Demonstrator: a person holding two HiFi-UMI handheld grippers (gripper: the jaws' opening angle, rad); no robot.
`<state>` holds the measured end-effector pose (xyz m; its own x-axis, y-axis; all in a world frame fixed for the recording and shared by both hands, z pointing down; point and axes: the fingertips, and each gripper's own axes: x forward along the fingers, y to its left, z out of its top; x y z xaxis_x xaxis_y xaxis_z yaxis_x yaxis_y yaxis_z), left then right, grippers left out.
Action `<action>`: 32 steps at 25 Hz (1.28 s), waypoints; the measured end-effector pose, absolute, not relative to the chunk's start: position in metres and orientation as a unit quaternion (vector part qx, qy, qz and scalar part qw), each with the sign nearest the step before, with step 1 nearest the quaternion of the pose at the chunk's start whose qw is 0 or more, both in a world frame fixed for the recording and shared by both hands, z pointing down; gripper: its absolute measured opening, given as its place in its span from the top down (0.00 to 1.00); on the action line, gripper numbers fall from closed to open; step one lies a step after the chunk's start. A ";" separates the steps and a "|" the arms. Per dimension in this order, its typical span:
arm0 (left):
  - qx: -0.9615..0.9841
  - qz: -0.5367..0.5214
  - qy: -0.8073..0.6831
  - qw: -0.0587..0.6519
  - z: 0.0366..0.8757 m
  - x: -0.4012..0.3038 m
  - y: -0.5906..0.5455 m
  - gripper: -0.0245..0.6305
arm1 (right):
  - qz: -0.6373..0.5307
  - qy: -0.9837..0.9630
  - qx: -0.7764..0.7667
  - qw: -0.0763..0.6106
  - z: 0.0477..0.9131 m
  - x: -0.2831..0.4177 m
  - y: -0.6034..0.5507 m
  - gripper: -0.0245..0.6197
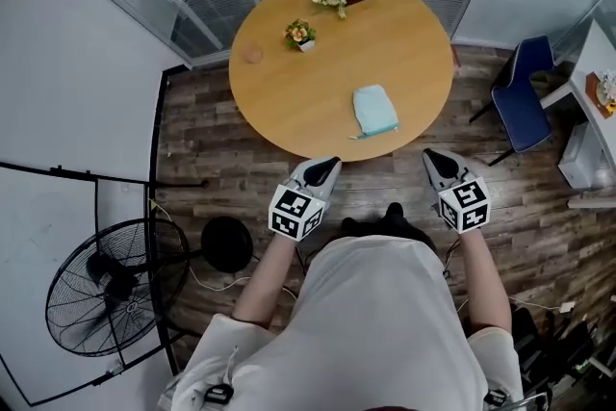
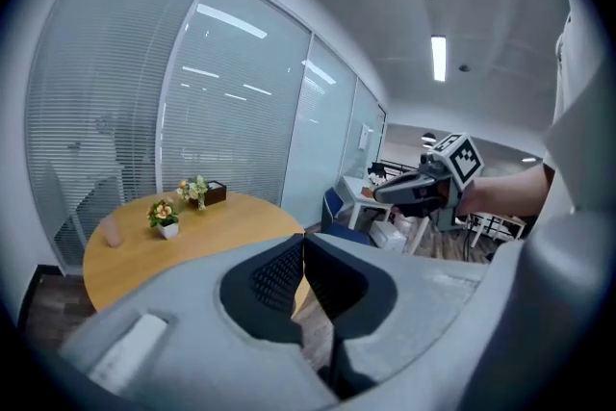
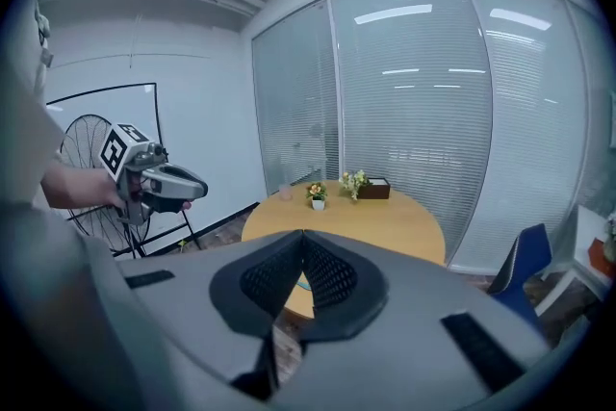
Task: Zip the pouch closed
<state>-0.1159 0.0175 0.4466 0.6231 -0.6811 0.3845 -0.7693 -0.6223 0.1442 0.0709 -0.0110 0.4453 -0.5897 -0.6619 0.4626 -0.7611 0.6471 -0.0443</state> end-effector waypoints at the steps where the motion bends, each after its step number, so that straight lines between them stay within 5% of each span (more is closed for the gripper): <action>1: 0.886 0.139 -0.417 0.144 0.438 -0.116 0.018 0.93 | 0.118 -0.885 0.403 0.199 0.439 0.075 -0.009 0.95; 32: 0.861 0.080 -0.486 0.130 0.369 -0.066 0.039 0.93 | 0.084 -0.918 0.369 0.114 0.358 0.145 -0.007 0.96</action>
<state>-0.0664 0.0388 0.3695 0.5159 -0.8152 0.2631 -0.8566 -0.4948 0.1464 0.1447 -0.0073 0.3579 -0.7010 -0.6595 0.2714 -0.6978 0.7129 -0.0697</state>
